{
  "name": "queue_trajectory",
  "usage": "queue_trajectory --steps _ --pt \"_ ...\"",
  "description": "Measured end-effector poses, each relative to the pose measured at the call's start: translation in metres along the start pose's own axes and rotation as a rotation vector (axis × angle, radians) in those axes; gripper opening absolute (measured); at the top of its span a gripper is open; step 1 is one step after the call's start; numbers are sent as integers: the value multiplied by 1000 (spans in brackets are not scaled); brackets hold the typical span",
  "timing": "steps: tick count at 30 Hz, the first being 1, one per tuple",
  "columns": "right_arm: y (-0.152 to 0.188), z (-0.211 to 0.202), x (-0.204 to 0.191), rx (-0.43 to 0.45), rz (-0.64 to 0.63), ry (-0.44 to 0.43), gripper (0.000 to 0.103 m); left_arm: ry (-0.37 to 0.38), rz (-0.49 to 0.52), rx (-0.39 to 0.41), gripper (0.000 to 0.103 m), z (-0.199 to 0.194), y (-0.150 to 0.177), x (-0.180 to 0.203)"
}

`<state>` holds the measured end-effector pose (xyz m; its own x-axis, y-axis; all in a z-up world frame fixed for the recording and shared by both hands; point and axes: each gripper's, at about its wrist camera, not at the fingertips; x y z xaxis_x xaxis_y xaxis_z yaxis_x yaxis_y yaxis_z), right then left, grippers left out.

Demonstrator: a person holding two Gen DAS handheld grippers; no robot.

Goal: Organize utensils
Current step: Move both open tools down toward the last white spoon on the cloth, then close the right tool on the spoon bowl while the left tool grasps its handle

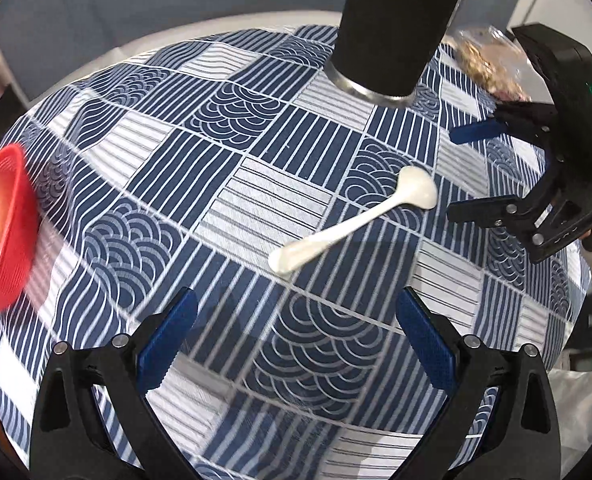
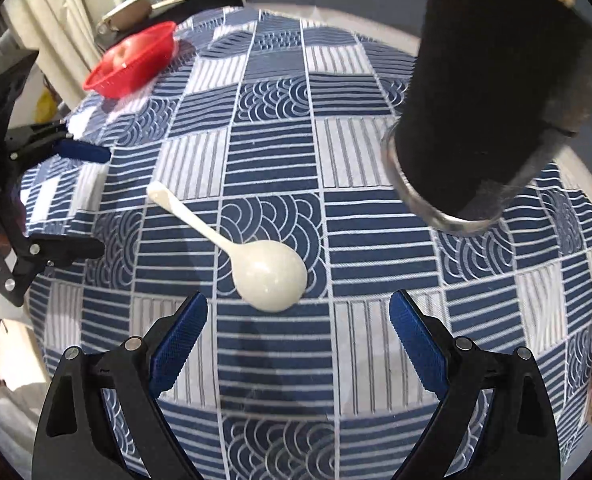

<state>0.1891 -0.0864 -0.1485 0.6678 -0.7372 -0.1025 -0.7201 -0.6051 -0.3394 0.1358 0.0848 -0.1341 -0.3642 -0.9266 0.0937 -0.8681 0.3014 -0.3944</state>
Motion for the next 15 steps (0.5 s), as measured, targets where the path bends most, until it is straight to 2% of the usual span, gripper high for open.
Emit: queue_trajectory --steps 4,8,11,13,15 --pt "-6 16 0 -26 25 -4 88 43 48 -23 97 15 -9 -5" --pt "-6 22 -3 -13 8 38 90 69 102 -56 97 31 -15 -4" --pt "-3 26 -8 -11 -21 58 96 47 167 -36 97 37 -17 1" --pt "-2 27 -6 -16 -22 53 96 -9 242 -24 99 41 -15 7" --pt "-2 29 -5 -21 -27 51 96 9 259 2 99 40 -13 6"
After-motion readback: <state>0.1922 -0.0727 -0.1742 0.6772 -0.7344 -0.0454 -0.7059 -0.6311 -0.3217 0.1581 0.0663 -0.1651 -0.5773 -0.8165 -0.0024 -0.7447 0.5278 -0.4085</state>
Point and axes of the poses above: each gripper's, at about its wrist camera, not at the fingertips, and z roughly the way its jaws point, x to its right, y to its underside, and after that the axes turned 1 degree about x, right-handed
